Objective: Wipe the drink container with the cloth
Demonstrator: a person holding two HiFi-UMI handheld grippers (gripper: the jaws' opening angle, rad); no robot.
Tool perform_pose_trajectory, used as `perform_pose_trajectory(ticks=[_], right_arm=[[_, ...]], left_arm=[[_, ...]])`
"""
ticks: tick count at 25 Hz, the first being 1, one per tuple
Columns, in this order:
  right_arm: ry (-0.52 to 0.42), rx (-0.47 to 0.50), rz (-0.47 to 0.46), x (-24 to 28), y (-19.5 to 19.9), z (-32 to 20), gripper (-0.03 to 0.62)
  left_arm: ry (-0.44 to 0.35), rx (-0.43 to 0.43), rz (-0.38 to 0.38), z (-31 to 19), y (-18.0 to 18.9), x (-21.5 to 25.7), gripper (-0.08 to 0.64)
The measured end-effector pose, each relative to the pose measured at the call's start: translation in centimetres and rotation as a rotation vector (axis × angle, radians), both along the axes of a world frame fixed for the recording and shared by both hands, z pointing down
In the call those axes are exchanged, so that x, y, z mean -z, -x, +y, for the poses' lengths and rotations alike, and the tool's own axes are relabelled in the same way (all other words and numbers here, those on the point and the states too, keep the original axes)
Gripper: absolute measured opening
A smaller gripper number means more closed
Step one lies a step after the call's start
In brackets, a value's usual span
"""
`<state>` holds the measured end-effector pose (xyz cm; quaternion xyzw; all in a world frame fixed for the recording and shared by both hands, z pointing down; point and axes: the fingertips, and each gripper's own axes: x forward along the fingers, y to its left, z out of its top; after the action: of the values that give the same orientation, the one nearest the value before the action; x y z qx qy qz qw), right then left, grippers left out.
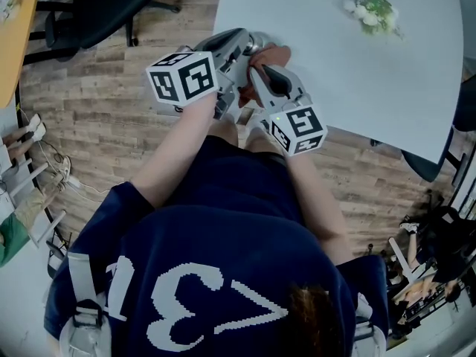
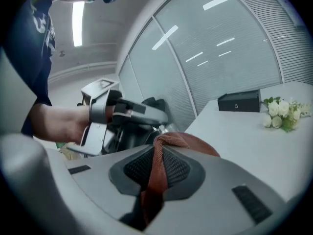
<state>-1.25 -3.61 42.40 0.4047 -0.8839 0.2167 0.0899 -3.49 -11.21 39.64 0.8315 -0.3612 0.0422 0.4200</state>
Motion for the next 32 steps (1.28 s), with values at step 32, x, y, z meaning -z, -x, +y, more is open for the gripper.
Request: perform_pose_trajectory(ticks=[32], right_arm=[[0.052, -0.191, 0.234, 0.7, -12.6, -5.3, 0.172]], left_arm=[[-0.334, -0.43, -0.095, 2.1, -7.7, 1.4, 0.041]])
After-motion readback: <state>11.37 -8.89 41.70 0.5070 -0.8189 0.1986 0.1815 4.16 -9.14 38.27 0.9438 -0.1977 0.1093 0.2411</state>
